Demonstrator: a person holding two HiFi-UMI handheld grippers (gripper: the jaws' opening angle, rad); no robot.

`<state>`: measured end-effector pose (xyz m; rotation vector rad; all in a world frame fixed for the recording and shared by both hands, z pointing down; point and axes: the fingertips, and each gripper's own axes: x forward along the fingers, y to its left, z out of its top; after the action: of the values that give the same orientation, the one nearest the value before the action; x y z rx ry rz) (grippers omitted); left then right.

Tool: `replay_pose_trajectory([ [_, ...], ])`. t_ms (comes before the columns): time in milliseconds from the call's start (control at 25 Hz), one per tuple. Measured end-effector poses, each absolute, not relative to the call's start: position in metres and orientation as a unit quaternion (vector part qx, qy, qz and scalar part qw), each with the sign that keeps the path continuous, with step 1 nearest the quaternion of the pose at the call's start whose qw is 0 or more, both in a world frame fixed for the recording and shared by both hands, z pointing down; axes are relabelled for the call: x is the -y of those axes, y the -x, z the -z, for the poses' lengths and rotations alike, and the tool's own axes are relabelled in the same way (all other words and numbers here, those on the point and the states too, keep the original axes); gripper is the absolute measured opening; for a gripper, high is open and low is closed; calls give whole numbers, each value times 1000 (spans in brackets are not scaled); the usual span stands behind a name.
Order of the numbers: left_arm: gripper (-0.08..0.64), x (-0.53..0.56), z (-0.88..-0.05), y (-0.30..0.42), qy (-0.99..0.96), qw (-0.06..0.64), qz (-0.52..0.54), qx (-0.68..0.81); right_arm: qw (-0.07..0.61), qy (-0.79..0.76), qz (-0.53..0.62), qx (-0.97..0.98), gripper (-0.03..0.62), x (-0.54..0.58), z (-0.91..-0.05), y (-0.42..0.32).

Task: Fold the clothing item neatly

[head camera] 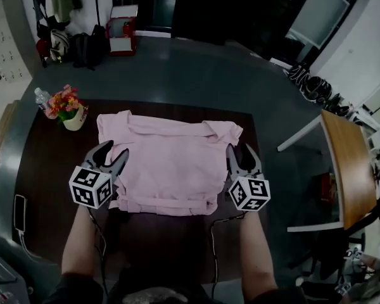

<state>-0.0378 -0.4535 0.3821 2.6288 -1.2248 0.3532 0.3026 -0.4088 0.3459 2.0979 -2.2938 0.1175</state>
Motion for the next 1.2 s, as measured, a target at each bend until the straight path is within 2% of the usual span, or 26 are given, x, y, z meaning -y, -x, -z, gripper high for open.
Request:
replay_pose_trajectory([
  [80, 176, 416, -355, 23, -902, 109, -89, 407, -9, -668, -24, 744, 144, 376, -321, -287],
  [240, 52, 347, -312, 12, -907, 85, -45, 410, -50, -659, -8, 750, 36, 310, -284, -263],
  [320, 18, 311, -296, 12, -906, 76, -26, 416, -65, -652, 4, 756, 13, 275, -273, -252],
  [520, 11, 226, -276, 12, -908, 69, -1, 412, -95, -633, 11, 768, -8, 206, -263, -238],
  [760, 11, 166, -284, 8, -910, 109, 12, 401, -107, -643, 13, 758, -8, 151, -275, -231],
  [1000, 11, 122, -292, -14, -924, 151, 41, 350, -82, -685, 21, 723, -8, 110, -301, -248],
  [1200, 11, 75, -298, 18, -928, 153, 31, 337, -99, -710, 3, 698, -8, 64, -308, -234],
])
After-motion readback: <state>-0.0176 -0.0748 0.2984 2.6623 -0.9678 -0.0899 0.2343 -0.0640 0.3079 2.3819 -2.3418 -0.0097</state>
